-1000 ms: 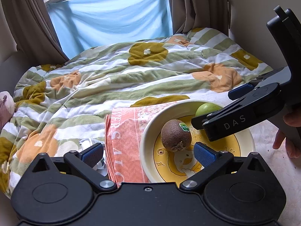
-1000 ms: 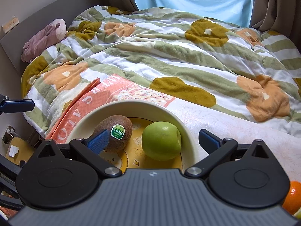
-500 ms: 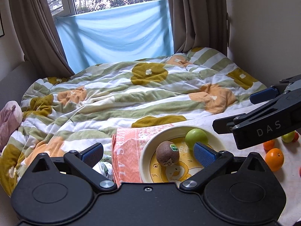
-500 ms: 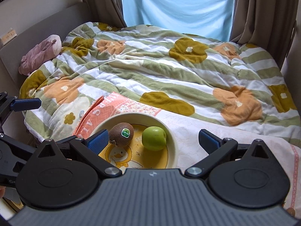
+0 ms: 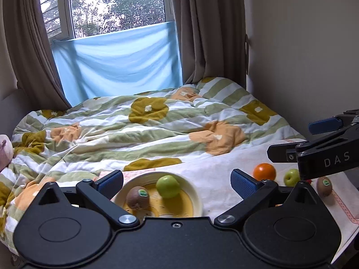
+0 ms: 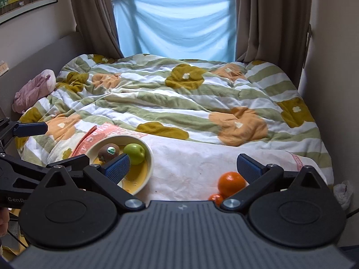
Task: Organize fruits
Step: 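Grasp a large orange with the left tool while the right tool grasps a green apple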
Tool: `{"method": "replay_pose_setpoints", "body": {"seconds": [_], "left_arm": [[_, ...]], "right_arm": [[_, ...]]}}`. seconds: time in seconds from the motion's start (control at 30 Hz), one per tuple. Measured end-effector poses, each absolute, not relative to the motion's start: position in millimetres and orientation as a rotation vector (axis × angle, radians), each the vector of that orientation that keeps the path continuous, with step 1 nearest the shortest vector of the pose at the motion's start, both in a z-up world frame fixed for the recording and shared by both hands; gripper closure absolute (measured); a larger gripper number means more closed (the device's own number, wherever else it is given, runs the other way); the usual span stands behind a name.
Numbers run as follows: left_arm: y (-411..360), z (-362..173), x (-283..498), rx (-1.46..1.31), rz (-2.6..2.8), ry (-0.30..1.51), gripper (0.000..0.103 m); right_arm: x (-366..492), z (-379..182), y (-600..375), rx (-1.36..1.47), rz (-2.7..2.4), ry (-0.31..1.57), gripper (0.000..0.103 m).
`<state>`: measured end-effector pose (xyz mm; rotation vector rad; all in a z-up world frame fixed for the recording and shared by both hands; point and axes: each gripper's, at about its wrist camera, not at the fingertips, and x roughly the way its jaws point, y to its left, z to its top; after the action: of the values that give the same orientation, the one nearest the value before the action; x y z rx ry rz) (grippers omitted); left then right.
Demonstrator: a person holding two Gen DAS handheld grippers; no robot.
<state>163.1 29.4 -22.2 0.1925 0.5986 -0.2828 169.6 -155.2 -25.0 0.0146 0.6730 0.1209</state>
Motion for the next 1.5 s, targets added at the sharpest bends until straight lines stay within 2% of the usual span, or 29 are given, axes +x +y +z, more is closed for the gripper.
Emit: {"method": "replay_pose_setpoints", "body": {"seconds": [0.27, 0.53, 0.97, 1.33, 1.43, 1.5], "left_arm": [[-40, -45, 144, 0.189, -0.329, 0.621, 0.002], [-93, -92, 139, 0.196, -0.309, 0.665, 0.004], [-134, -170, 165, 0.187, -0.257, 0.766, 0.009], [-141, -200, 180, 0.185, -0.240, 0.821, 0.027], [-141, -205, 183, 0.187, -0.231, 0.841, 0.038], [-138, -206, 184, 0.175, -0.232, 0.841, 0.038]], "right_arm": [[141, -47, -235, 0.040, 0.075, 0.696, 0.000], [148, -94, -295, 0.019, 0.103, 0.718, 0.000], [185, -168, -317, -0.029, 0.180, 0.755, 0.000], [205, -200, -313, -0.019, 0.224, 0.789, 0.000], [208, -202, -311, -0.019, 0.228, 0.792, 0.000], [211, -204, -310, -0.017, 0.229, 0.794, 0.000]]}}
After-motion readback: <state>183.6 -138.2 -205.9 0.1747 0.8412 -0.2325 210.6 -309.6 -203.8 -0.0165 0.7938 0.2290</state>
